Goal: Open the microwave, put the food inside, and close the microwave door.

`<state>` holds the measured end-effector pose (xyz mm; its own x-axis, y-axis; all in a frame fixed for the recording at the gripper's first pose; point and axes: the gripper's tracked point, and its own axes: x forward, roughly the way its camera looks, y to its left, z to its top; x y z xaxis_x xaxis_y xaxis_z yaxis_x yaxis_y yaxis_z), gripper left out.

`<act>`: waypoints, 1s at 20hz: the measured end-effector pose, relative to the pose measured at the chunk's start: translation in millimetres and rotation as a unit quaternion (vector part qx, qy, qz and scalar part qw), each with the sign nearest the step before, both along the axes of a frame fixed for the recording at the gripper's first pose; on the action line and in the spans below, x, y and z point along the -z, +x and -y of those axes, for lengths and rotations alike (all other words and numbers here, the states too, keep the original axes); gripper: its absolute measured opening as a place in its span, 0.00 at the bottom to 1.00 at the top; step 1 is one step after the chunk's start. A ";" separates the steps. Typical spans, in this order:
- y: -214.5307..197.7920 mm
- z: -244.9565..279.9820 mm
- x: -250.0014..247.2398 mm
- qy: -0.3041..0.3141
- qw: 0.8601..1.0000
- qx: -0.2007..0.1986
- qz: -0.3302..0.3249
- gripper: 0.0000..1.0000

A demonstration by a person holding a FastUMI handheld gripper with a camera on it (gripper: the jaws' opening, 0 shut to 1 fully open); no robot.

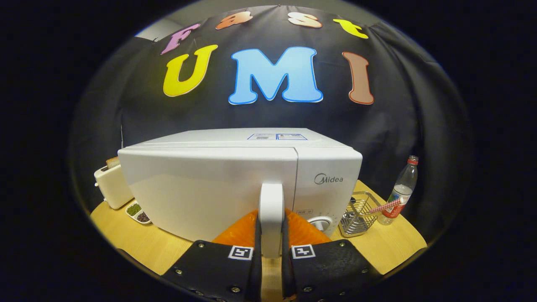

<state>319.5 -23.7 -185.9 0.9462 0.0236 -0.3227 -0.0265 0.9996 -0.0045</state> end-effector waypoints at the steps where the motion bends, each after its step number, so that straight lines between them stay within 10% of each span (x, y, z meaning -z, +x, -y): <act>1: -0.9 0.9 0.5 -0.003 1.000 0.000 -0.006 0.19; 20: -101.5 -32.7 -3.0 -0.017 0.998 -0.011 -0.054 0.12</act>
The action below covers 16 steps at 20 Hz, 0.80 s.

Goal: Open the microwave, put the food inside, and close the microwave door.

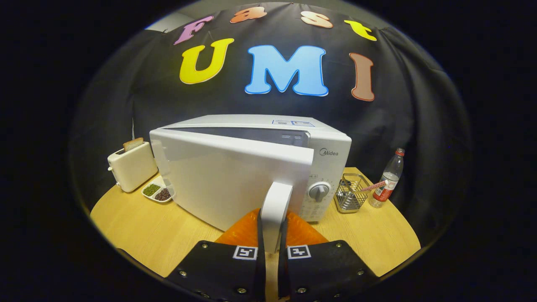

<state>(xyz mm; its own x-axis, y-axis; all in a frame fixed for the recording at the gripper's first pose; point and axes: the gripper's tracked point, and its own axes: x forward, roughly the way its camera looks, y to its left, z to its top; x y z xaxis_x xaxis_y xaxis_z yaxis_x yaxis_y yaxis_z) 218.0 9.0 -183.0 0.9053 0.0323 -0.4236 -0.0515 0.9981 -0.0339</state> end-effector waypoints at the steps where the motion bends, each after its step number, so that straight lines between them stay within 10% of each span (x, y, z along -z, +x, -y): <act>1: -9.0 -5.6 0.0 0.001 1.000 -0.001 -0.003 0.12; 16: -121.5 -109.7 -4.4 0.002 0.998 -0.064 -0.015 0.21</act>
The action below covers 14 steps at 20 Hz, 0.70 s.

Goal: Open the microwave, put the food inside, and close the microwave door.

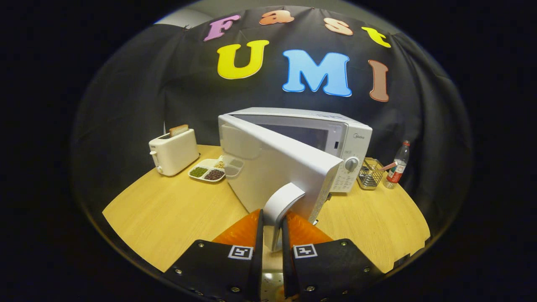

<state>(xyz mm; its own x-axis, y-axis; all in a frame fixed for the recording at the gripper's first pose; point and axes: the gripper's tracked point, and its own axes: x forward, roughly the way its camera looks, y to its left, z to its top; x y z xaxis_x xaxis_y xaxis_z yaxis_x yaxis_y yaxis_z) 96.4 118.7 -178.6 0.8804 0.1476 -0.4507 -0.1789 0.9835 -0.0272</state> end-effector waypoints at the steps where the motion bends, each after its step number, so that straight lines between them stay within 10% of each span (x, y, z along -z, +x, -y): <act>1: -6.0 -7.2 0.1 -0.001 1.000 -0.003 0.002 0.21; 14: -58.8 -105.2 6.0 0.016 0.999 -0.050 -0.008 0.21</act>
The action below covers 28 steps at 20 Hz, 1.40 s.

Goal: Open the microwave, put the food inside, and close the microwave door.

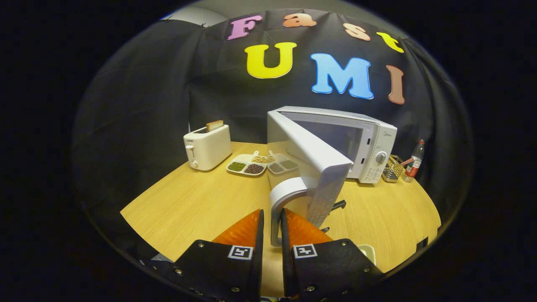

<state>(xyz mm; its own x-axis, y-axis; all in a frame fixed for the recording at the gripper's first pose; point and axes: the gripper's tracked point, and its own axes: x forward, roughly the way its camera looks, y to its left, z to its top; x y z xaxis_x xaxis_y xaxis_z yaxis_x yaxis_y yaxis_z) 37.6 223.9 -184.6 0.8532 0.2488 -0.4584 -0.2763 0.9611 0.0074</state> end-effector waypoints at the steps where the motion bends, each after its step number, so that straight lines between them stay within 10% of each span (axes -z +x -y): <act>1: -3.2 -8.8 0.5 0.000 1.000 -0.008 -0.002 0.21; 13: -33.6 -86.3 -14.1 0.095 0.986 -0.127 -0.042 0.21; 20: -49.4 -57.3 -79.2 0.150 0.977 -0.149 0.013 0.99; 28: -30.4 45.5 -89.5 0.122 0.990 -0.054 0.046 0.99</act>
<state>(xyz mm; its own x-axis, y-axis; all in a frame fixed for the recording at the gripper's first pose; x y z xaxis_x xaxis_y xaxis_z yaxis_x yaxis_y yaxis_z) 7.2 178.4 -95.1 0.8509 0.4346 -0.2951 -0.3879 0.8986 0.2049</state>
